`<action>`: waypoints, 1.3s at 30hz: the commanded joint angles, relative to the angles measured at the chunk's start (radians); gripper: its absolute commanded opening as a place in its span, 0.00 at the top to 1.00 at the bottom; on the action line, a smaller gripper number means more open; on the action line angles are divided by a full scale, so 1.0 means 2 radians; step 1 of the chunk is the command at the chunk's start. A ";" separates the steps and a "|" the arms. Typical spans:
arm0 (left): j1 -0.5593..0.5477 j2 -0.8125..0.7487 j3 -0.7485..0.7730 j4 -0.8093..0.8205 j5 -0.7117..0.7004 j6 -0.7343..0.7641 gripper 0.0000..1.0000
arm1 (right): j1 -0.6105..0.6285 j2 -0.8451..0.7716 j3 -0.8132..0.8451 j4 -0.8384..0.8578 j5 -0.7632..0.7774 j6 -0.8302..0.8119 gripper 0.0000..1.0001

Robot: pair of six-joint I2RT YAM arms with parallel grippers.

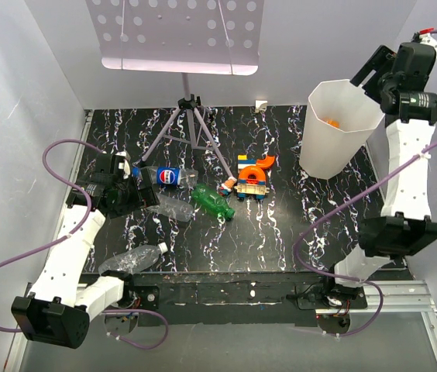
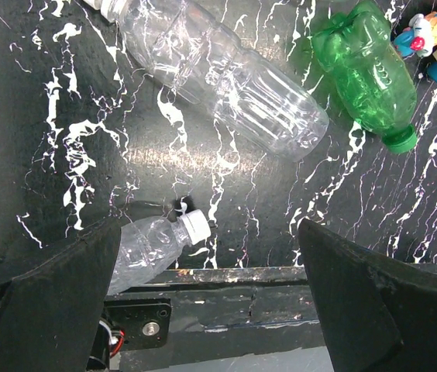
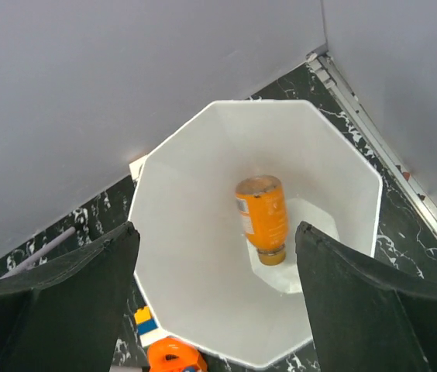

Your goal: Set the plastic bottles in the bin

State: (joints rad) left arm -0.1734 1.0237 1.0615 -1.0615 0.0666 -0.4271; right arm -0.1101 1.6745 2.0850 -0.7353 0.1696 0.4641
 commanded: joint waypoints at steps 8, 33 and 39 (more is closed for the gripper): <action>-0.002 -0.037 0.017 -0.003 -0.008 -0.030 0.01 | 0.161 -0.210 -0.232 0.061 -0.043 -0.022 0.12; -0.002 -0.113 0.002 -0.030 -0.050 -0.053 0.00 | 0.470 -0.028 -0.388 0.134 -0.098 -0.075 0.08; -0.002 -0.113 -0.004 -0.038 -0.056 -0.054 0.01 | 0.477 -0.001 -0.384 0.151 -0.101 -0.135 0.07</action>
State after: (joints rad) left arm -0.1734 0.7975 1.0584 -1.1099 -0.0193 -0.5301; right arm 0.8333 1.6581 1.2633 -0.4747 -0.0097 0.3107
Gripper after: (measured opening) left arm 0.992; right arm 0.928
